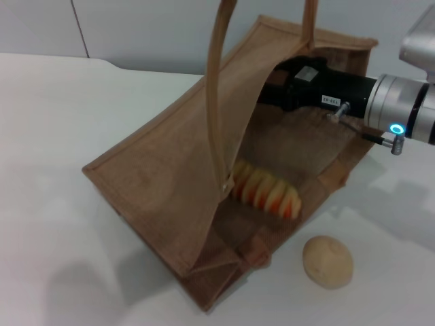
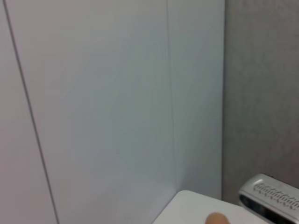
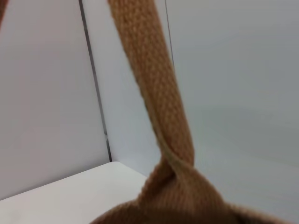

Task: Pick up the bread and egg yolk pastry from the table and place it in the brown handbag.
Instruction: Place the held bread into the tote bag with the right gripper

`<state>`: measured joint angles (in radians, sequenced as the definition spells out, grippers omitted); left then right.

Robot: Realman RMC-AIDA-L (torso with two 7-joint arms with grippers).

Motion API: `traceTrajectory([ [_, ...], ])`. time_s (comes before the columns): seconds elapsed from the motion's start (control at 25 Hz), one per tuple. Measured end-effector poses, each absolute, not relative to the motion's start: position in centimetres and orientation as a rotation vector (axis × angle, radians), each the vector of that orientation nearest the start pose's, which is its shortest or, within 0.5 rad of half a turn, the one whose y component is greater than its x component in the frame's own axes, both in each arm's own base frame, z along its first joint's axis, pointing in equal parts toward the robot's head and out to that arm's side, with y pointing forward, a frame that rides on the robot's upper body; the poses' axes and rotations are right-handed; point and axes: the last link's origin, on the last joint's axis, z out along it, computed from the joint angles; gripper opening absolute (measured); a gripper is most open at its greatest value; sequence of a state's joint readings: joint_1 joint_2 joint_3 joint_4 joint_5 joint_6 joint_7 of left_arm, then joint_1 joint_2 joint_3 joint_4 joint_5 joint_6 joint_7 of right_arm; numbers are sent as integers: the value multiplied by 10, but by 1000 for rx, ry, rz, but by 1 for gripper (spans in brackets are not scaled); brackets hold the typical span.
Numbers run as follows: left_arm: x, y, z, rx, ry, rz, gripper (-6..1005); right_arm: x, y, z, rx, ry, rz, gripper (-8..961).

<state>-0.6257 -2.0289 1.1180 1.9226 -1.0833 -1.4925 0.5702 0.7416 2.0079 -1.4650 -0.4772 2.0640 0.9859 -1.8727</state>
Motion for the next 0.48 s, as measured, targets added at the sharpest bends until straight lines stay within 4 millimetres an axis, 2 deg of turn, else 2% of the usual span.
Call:
traceTrajectory([
  [0.04,-19,338,122,-2553,-344,-518,114,169,416,-44,-2535,508,814,768],
  [0.28,-41,343,137,-2472,-430,-523,114,180,410,-37,-2547,519,812,800],
  [0.48,-63,349,146,-2381,-497,-489,114,202,400,-16,-2558,544,819,792],
])
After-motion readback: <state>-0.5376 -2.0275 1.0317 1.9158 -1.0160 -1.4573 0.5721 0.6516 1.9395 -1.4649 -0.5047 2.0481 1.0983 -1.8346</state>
